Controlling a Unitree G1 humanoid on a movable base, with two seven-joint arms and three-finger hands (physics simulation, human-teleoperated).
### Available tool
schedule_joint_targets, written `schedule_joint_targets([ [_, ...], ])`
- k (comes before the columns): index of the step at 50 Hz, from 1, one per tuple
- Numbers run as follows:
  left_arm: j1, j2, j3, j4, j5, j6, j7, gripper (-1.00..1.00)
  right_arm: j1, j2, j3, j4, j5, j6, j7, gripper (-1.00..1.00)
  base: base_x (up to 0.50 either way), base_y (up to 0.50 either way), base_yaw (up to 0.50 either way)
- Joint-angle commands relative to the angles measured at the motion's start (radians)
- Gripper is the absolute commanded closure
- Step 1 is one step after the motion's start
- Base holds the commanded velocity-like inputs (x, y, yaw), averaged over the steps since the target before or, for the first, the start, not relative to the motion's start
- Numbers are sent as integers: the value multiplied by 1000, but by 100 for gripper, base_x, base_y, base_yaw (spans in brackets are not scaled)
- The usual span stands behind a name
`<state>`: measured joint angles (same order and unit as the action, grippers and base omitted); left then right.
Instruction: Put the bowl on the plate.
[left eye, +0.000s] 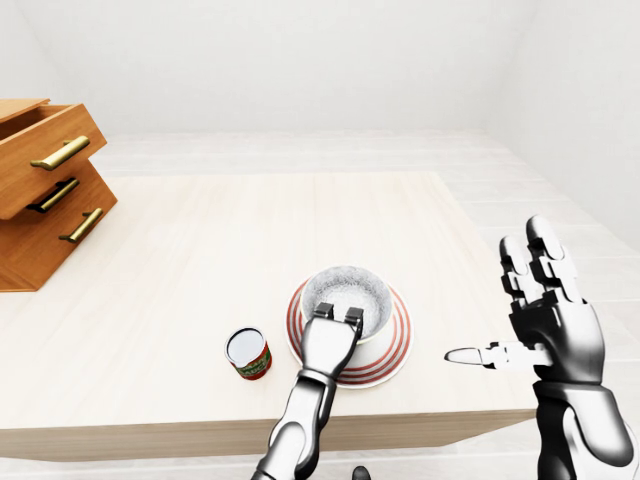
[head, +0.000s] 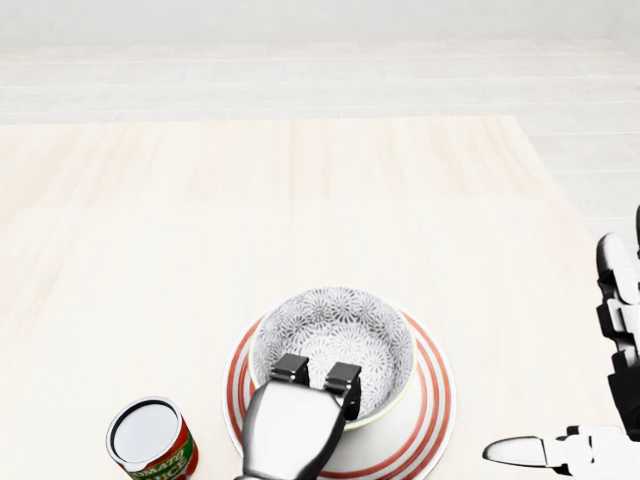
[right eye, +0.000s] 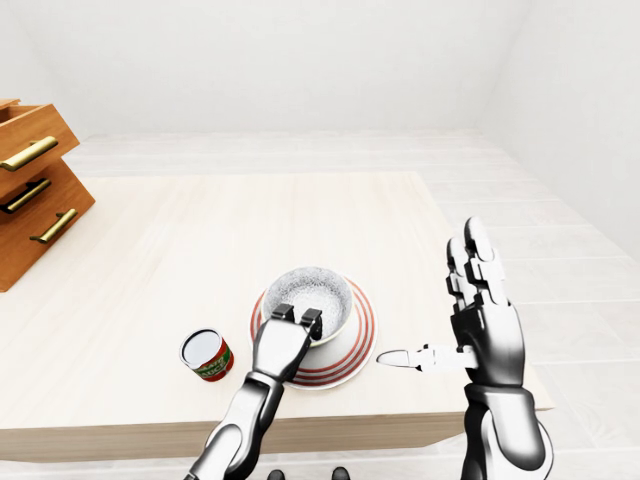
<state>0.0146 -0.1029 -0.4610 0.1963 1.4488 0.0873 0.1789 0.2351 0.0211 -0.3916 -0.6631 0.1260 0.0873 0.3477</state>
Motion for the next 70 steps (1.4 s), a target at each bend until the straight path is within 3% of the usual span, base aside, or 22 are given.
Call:
schedule_joint_targets([
  [1,-4,-3,-6,21,39,0,34,100,-5,-4,-6,-5,4,0,-1,-100,0,0,0],
  [26,8,2,-6,3,35,0,24,96,-14,-8,4,27,-1,0,-12,-100,0,0,0],
  [33,9,3,-7,-6,33,0,20,74,-19,-10,9,32,-4,0,-20,-100,0,0,0],
  [34,8,2,-7,-5,35,0,22,59,-18,-11,9,31,-2,0,-19,-100,0,0,0],
  [36,9,2,-8,-3,35,0,23,50,-20,-13,5,28,2,0,-20,-100,0,0,0],
  [50,16,5,-15,-18,40,0,18,22,-18,-15,5,27,4,0,-21,-100,0,0,0],
  [54,18,5,-16,-22,42,0,16,-18,-19,-14,13,35,-6,0,-21,-100,0,0,0],
  [60,19,7,-17,-28,43,0,12,-45,-25,-18,10,25,-3,0,-26,-100,0,0,0],
  [70,15,6,-15,-23,44,0,16,-58,-26,-19,11,32,-4,0,-25,-100,0,0,0],
])
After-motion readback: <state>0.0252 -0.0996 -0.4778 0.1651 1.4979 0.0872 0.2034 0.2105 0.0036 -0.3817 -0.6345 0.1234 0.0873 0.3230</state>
